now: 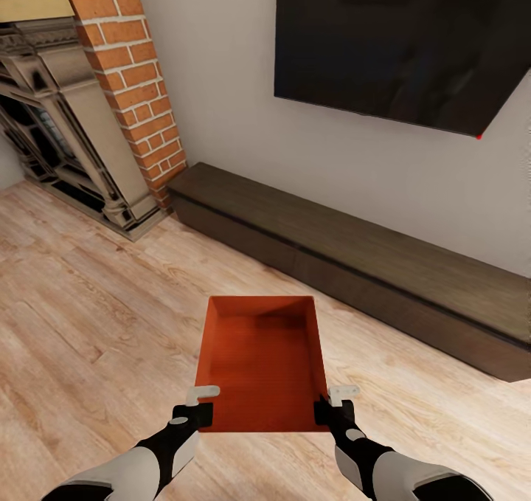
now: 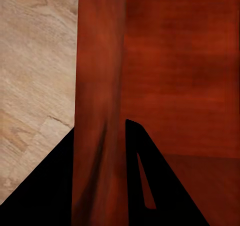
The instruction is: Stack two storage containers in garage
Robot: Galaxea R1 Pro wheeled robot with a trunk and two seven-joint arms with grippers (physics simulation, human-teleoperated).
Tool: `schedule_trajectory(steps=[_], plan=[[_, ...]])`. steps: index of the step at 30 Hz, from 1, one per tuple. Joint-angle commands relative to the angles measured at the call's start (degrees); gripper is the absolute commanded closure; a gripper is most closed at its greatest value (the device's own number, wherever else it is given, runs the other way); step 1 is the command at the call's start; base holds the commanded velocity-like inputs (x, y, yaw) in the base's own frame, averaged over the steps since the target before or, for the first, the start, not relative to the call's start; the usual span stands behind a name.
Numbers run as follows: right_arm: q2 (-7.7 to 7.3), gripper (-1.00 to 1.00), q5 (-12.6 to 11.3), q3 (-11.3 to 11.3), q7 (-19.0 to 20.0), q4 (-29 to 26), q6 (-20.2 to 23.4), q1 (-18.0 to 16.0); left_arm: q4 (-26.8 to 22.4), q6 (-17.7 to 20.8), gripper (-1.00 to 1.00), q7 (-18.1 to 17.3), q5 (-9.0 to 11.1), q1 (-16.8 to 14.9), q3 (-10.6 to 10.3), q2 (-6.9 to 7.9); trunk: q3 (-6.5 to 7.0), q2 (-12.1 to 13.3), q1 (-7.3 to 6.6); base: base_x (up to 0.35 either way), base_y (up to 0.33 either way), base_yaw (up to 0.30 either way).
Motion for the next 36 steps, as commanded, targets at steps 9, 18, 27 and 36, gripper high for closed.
schedule_trajectory(steps=[9, 18, 27, 36], plan=[[0.39, 1.00, -0.51, -0.17, -0.02, 0.05, -0.32, -0.10, 0.22, -0.18, 1.00, 0.52, 0.55, -0.01, 0.14, -0.23, 2.37, 3.59, -1.97, 0.000, 0.000, -0.065], [0.39, 1.00, -0.51, -0.17, -0.02, 0.05, -0.31, -0.10, 0.22, -0.18, 1.00, 0.52, 0.54, -0.01, 0.14, -0.23, 4.78, 7.20, -3.95, 0.000, 0.000, -0.065], [0.39, 1.00, -0.51, -0.17, -0.02, 0.05, -0.31, -0.10, 0.22, -0.18, 1.00, 0.52, 0.55, -0.01, 0.14, -0.23, 7.13, 10.81, -5.93, 0.000, 0.000, -0.025], [0.39, 1.00, -0.51, -0.17, -0.02, 0.05, -0.33, -0.10, 0.22, -0.18, 1.00, 0.52, 0.54, -0.01, 0.14, -0.23, 9.46, 14.42, -7.90, 0.000, 0.000, 0.000]])
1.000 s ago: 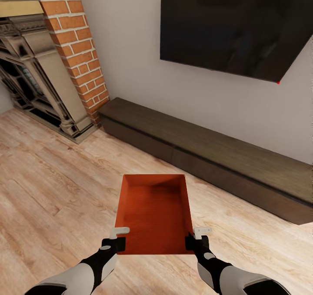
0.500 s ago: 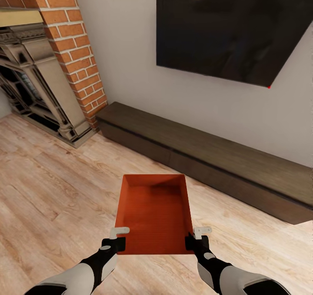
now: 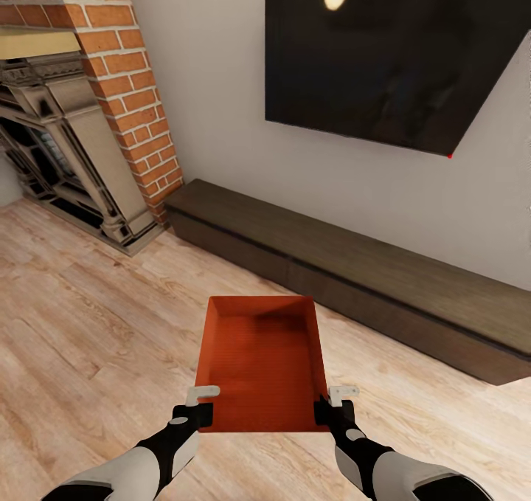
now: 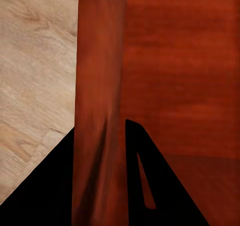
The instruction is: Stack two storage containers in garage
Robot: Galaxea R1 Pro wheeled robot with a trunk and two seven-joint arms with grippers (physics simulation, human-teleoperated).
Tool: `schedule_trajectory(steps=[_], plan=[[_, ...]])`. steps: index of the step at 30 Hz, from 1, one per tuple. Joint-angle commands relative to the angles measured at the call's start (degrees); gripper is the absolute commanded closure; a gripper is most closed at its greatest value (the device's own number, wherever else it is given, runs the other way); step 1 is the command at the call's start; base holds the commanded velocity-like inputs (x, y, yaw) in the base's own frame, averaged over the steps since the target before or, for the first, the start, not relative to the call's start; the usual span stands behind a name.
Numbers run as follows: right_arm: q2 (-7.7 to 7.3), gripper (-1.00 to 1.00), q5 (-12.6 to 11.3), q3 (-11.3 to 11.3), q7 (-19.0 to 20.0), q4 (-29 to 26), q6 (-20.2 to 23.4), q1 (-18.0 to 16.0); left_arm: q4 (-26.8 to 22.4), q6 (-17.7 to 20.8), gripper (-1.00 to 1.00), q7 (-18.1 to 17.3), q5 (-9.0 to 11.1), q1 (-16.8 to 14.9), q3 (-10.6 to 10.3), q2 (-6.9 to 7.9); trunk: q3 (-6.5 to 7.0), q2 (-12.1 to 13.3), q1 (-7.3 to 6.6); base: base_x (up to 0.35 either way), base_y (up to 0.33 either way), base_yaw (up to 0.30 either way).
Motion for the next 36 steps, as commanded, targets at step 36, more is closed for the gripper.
schedule_trajectory(steps=[36], plan=[[0.42, 1.00, -0.16, -0.16, -0.12, 0.05, -0.34, -0.11, 0.21, -0.18, 1.00, 0.52, 0.51, -0.02, 0.16, -0.23, 7.11, 9.58, -5.26, 0.000, 0.000, 0.000]])
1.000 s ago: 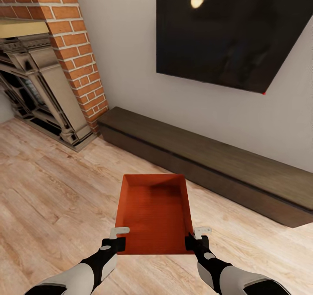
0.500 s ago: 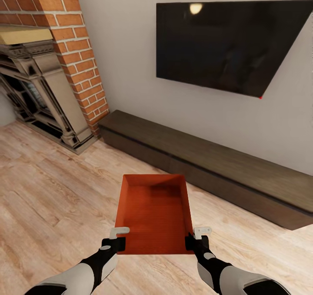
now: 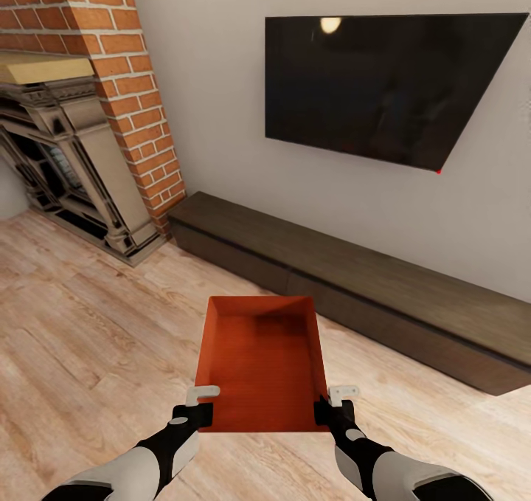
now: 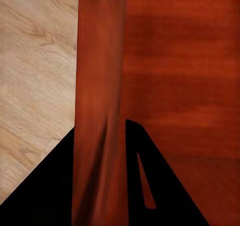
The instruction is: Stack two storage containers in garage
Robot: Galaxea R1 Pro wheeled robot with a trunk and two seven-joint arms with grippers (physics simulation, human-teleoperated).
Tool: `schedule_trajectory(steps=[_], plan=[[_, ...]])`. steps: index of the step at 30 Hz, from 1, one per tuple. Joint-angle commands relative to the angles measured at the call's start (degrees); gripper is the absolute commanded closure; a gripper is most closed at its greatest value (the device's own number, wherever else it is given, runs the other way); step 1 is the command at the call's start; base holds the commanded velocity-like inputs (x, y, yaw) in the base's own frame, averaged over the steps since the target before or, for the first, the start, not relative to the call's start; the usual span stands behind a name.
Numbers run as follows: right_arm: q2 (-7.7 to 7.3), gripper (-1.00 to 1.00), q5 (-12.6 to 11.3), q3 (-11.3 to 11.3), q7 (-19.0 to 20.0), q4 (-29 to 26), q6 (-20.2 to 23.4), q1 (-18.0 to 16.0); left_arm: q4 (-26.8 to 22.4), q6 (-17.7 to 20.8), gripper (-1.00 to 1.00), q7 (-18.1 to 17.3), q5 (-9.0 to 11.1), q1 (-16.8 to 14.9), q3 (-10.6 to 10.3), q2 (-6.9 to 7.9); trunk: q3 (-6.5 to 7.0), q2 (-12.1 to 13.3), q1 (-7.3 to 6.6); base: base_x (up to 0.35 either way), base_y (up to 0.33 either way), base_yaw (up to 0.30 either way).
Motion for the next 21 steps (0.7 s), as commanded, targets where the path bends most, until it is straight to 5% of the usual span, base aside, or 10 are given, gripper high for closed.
schedule_trajectory(steps=[1, 21], plan=[[0.39, 1.00, -0.77, 0.26, -0.07, 0.06, -0.36, -0.10, 0.22, -0.20, 1.00, 0.54, 0.48, -0.03, 0.18, -0.26, -0.01, -0.10, 0.03, 0.000, 0.000, 0.000], [0.46, 1.00, -1.18, 0.26, -0.07, 0.06, -0.35, -0.15, 0.05, -0.20, 1.00, 0.54, 0.42, -0.03, 0.18, -0.26, 0.67, -0.10, 0.03, 0.000, 0.000, 0.000]])
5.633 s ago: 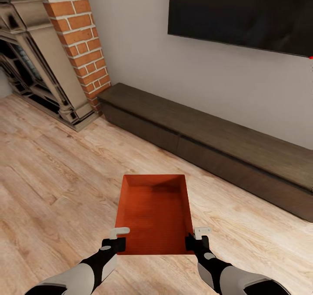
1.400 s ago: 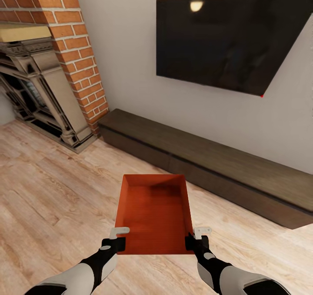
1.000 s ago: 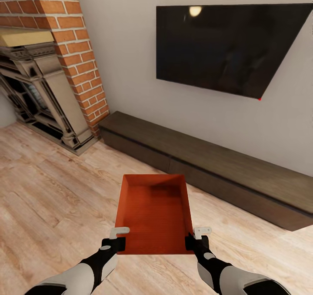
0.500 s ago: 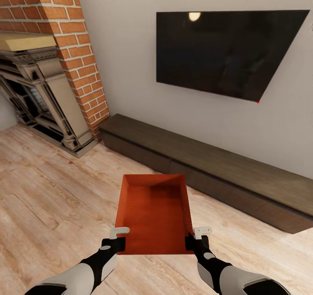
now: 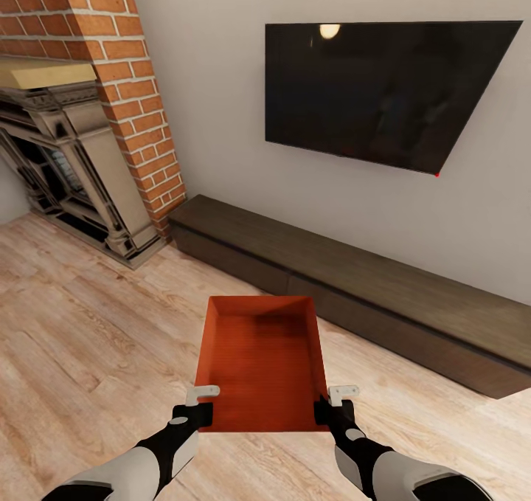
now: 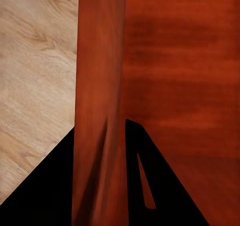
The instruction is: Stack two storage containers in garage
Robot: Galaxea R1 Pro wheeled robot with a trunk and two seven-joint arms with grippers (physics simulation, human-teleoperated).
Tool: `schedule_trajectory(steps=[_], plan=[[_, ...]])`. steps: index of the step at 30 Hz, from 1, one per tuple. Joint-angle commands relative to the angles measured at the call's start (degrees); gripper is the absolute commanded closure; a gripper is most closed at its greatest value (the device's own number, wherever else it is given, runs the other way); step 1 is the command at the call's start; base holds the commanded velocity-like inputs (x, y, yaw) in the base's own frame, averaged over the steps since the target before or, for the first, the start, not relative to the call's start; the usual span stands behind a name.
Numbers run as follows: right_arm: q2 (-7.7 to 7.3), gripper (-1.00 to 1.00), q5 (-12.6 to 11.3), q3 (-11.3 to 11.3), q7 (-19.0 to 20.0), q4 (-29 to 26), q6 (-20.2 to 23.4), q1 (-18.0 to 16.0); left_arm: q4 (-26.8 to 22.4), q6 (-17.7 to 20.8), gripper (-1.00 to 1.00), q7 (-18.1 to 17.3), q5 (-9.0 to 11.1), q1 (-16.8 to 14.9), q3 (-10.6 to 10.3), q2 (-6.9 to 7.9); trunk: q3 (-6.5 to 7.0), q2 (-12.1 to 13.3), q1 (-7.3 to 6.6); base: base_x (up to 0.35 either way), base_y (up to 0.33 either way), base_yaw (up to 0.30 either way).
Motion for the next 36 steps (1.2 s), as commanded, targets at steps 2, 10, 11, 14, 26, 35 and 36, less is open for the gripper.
schedule_trajectory(steps=[2, 10, 11, 14, 26, 35, 36], plan=[[0.45, 1.00, -0.74, -0.21, -0.05, 0.09, -0.36, -0.09, 0.11, -0.20, 1.00, 0.53, 0.34, -0.03, 0.24, -0.26, -0.09, -0.10, 0.03, 0.000, 0.000, 0.000], [0.45, 1.00, -0.74, -0.21, -0.05, 0.09, -0.36, -0.09, -0.02, -0.20, 1.00, 0.53, 0.41, -0.03, 0.24, -0.26, 0.21, -0.10, 0.03, 0.000, 0.000, 0.000], [0.45, 1.00, -0.74, -0.21, -0.05, 0.09, -0.36, -0.09, -0.03, -0.20, 1.00, 0.53, 0.42, -0.03, 0.24, -0.26, 0.30, -0.10, 0.03, 0.000, 0.000, 0.000], [0.45, 1.00, -0.80, -0.21, -0.05, 0.09, -0.36, -0.10, -0.03, -0.20, 1.00, 0.53, 0.40, -0.03, 0.24, -0.26, 0.57, -0.10, 0.03, 0.000, 0.000, 0.000], [0.44, 1.00, -0.82, -0.21, -0.05, 0.09, -0.36, -0.09, 0.15, -0.20, 1.00, 0.55, 0.41, -0.03, 0.24, -0.26, 1.68, -0.10, 0.03, 0.000, 0.000, 0.000], [0.43, 1.00, -0.83, -0.21, -0.05, 0.09, -0.36, -0.11, 0.15, -0.20, 1.00, 0.54, 0.43, -0.03, 0.24, -0.23, 2.51, -0.10, 0.03, 0.000, 0.000, 0.000], [0.44, 1.00, -0.83, -0.21, -0.05, 0.09, -0.36, -0.10, 0.15, -0.20, 1.00, 0.56, 0.43, -0.02, 0.24, -0.24, 2.60, -0.10, 0.03, 0.000, 0.000, 0.000]])
